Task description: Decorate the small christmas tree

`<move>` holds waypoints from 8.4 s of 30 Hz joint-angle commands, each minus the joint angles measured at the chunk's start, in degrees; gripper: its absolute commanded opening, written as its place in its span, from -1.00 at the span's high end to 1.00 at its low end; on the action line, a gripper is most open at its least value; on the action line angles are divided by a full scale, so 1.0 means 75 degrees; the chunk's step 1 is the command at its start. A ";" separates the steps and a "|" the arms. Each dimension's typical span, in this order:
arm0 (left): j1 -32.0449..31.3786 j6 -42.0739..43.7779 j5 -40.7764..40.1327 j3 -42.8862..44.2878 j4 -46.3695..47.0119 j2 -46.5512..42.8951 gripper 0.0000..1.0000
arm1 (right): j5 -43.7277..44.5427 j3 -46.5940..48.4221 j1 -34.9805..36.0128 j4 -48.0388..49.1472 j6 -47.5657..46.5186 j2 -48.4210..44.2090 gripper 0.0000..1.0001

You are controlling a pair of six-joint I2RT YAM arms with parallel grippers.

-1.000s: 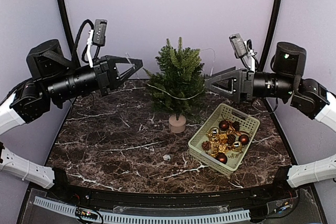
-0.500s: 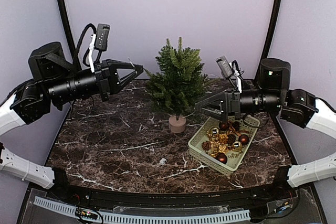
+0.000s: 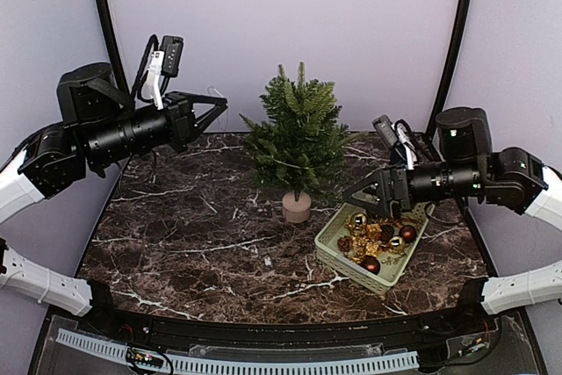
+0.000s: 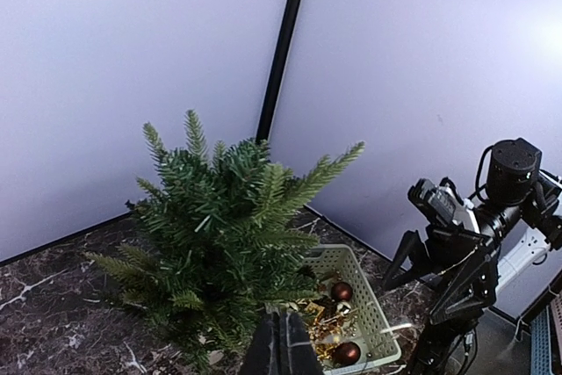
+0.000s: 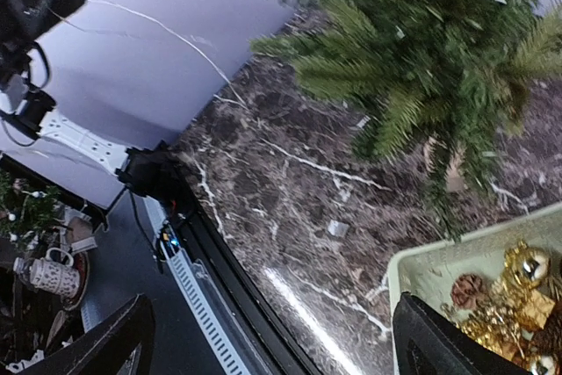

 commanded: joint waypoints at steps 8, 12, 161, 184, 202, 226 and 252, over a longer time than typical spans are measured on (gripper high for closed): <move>0.0553 -0.0048 -0.0493 0.0089 -0.0751 -0.0822 1.00 | 0.1464 -0.0168 0.0031 -0.0118 0.0232 -0.0700 -0.97; 0.0555 0.0236 0.0411 0.0089 -0.0730 -0.0843 1.00 | 0.0686 0.0179 0.0031 0.0340 -0.0156 -0.0972 -0.97; 0.1888 0.1182 0.0995 -0.3935 0.2857 0.1753 1.00 | 0.4752 -0.0037 0.0910 0.2345 -0.0295 -0.1676 1.00; 0.1983 0.1735 0.1514 -0.4017 0.3766 0.2368 1.00 | 0.4838 -0.0964 0.0906 0.1721 0.0491 -0.2812 1.00; 0.1977 0.1611 0.1497 -0.4766 0.4281 0.1468 1.00 | 0.3317 -0.0992 0.0910 0.2224 0.0241 -0.2841 1.00; 0.2018 0.1635 0.1790 -0.3968 0.3969 0.2601 1.00 | 0.5130 -0.0992 0.0909 0.1438 0.0711 -0.2358 1.00; 0.2013 0.1761 0.1781 -0.3205 0.3806 0.3295 0.58 | 0.7227 0.0129 0.0678 0.0285 0.0877 -0.1853 1.00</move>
